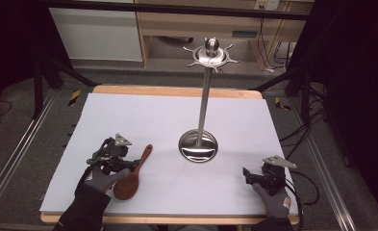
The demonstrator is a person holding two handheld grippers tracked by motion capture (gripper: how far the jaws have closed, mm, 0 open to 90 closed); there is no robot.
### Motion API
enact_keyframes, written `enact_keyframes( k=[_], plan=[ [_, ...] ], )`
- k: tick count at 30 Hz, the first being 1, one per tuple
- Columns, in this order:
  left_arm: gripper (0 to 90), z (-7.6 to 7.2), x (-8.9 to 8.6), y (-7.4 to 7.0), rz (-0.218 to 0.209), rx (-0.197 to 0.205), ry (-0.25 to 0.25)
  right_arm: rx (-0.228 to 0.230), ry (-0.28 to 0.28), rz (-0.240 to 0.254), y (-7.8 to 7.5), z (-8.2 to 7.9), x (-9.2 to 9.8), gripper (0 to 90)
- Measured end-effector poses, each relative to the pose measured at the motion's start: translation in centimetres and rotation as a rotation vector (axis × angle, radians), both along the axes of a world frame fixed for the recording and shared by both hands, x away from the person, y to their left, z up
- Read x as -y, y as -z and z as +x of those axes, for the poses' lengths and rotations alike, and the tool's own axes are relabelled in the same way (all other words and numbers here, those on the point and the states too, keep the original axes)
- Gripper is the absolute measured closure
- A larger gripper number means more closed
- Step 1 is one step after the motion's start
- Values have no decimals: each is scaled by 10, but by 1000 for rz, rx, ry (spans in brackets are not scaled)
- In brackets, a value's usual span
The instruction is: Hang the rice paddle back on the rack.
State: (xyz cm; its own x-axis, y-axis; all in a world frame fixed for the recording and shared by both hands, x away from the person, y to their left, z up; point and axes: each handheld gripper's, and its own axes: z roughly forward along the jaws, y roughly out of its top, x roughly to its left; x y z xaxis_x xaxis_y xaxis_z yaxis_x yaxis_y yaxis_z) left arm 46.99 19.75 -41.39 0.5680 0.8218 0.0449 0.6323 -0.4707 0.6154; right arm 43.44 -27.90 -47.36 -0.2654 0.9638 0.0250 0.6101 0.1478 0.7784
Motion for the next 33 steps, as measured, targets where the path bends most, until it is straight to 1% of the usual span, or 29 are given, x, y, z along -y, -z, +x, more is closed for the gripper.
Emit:
enact_keyframes(
  k=[2, 6, 11, 14, 15, 18, 22, 28, 31, 33],
  plan=[
    [398, 1, 1, -1, 2, -12, 3, -1, -1, 1, 0, 0, 0, 114],
    [410, 3, 5, 0, 24, -25, 11, -3, -3, 11, 0, 0, 0, 114],
    [428, 5, 9, 3, 45, -56, 21, -2, -6, 11, 0, 0, -1, 116],
    [443, 8, 11, 7, 46, -81, 20, -9, -9, 14, 0, 0, -1, 121],
    [447, 8, 11, 7, 46, -81, 20, -9, -9, 14, 0, 0, -1, 121],
    [452, 9, 13, 11, 52, -99, 20, -13, -6, 20, 0, -1, -2, 125],
    [476, 12, 17, 17, 47, -118, 10, -14, -6, 19, 1, 0, -2, 125],
    [524, 15, 21, 21, 51, -159, 2, -16, -5, 20, 1, 0, -2, 126],
    [550, 17, 21, 22, 58, -176, -2, -14, -15, 15, 1, 1, -1, 126],
    [553, 18, 22, 23, 59, -189, -5, -14, -15, 15, 1, 1, -1, 126]
  ],
)
